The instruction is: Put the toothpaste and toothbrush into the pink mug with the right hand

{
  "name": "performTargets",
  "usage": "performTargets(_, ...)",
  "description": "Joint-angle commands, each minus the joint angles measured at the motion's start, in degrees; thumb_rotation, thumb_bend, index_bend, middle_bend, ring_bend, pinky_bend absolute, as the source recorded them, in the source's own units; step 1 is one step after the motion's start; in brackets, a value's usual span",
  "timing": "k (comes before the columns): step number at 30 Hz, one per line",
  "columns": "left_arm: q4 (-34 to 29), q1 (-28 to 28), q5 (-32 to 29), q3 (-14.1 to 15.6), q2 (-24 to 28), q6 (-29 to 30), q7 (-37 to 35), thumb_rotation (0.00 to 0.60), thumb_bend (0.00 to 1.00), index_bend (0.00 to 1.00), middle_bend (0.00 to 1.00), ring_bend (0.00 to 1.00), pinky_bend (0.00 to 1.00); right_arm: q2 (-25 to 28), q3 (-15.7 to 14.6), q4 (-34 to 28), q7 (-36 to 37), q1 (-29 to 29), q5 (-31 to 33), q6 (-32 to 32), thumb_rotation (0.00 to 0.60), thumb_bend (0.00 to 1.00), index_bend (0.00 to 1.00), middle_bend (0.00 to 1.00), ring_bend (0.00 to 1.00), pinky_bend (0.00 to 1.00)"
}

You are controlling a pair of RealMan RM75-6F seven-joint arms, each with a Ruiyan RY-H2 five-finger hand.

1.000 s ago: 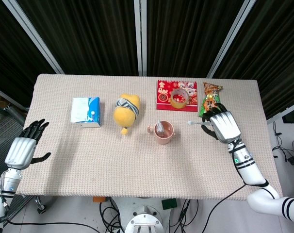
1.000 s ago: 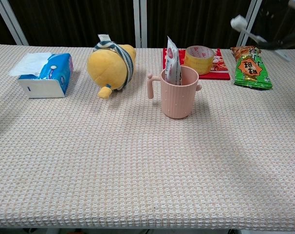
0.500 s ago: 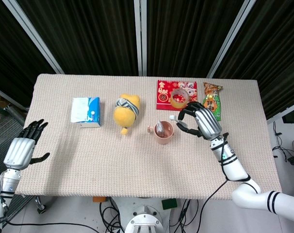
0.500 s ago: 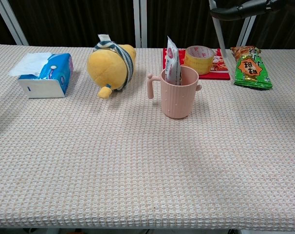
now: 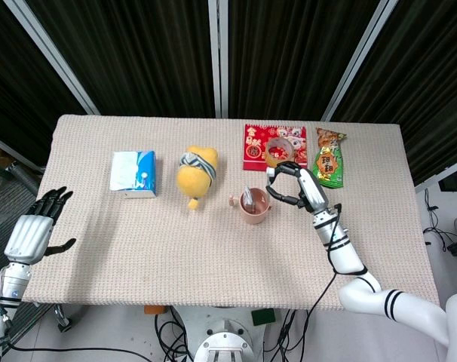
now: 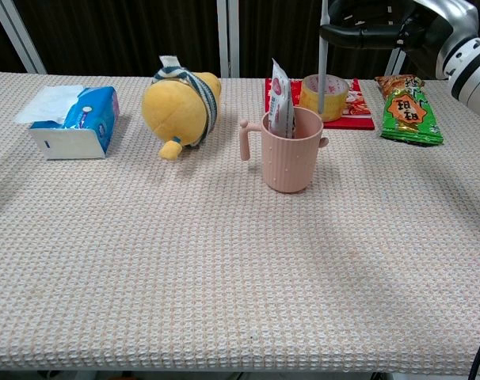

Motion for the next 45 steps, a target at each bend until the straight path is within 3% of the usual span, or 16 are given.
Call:
performTargets(1,0.0,0.0,0.0,0.0,0.0,-0.1,-0.1,0.6,0.15,0.04,0.03,0.04,0.18,-1.4,-0.8,2.5,1.4,0.2,-1.0,0.2,0.6,0.78,0.67,0.57,0.36,0.27)
performTargets(12,-0.1,-0.1,-0.3,-0.1,0.1,-0.4,0.2,0.6,0.15,0.04,0.03,0.04,0.18,-5.7,-1.2,9.4,7.3,1.2,-2.1,1.0,0.6,0.78,0.67,0.57,0.37,0.27)
performTargets(15,0.0,-0.1,-0.4,-0.1,0.2,-0.5,0.1,0.6,0.15,0.04,0.03,0.04,0.18,-5.8,-1.7,10.2,7.5,1.6,-2.4,0.2,0.6,0.74,0.66,0.56,0.36,0.27)
performTargets(18,0.0,-0.1,-0.4,-0.1,0.2,-0.5,0.0,0.6,0.15,0.04,0.03,0.04,0.18,-4.9,-3.1,10.0,7.8,2.1,-3.1,-2.1,0.6,0.57,0.49,0.47,0.23,0.24)
performTargets(21,0.0,-0.1,-0.3,-0.1,0.2,-0.5,0.0,0.6,0.15,0.04,0.03,0.04,0.18,-3.6,-4.5,9.2,8.4,2.7,-3.9,-4.1,0.6,0.36,0.15,0.21,0.02,0.1)
performTargets(23,-0.1,-0.1,-0.3,0.0,0.2,-0.4,-0.1,0.599,0.15,0.04,0.03,0.04,0.18,-3.0,-4.7,8.7,8.7,2.6,-4.1,-4.1,0.6,0.25,0.03,0.1,0.0,0.06)
performTargets(26,-0.1,0.0,-0.2,0.0,0.2,-0.2,0.0,0.599,0.15,0.04,0.03,0.04,0.18,-3.2,-4.1,8.6,8.2,1.6,-4.1,-1.1,0.6,0.16,0.0,0.02,0.0,0.04)
performTargets(30,-0.4,0.1,-0.1,-0.1,0.4,0.2,0.1,0.6,0.15,0.04,0.03,0.04,0.18,-2.6,-4.1,8.2,6.5,-1.5,-5.7,6.5,0.6,0.14,0.0,0.0,0.0,0.02)
performTargets(33,-0.8,0.3,0.0,-0.2,0.7,0.8,0.4,0.6,0.15,0.04,0.03,0.04,0.18,0.8,-6.7,7.9,-2.1,-5.0,-8.5,12.0,0.6,0.15,0.0,0.0,0.0,0.01)
performTargets(37,-1.8,0.8,0.2,-0.4,1.3,2.0,1.2,0.599,0.15,0.04,0.03,0.04,0.18,7.3,-10.8,8.3,-29.0,-13.1,-10.4,20.0,0.6,0.18,0.0,0.0,0.0,0.0)
performTargets(40,-2.9,1.4,0.2,-0.4,1.9,3.0,2.0,0.6,0.15,0.04,0.03,0.04,0.18,11.8,-12.6,3.8,-41.2,-19.9,-7.3,23.6,0.6,0.18,0.0,0.0,0.0,0.0)
performTargets(45,-4.0,2.8,0.2,0.1,2.1,4.8,3.2,0.599,0.15,0.04,0.03,0.04,0.18,16.8,-15.0,-2.6,-39.2,-28.6,-0.2,24.5,0.6,0.18,0.0,0.0,0.0,0.0)
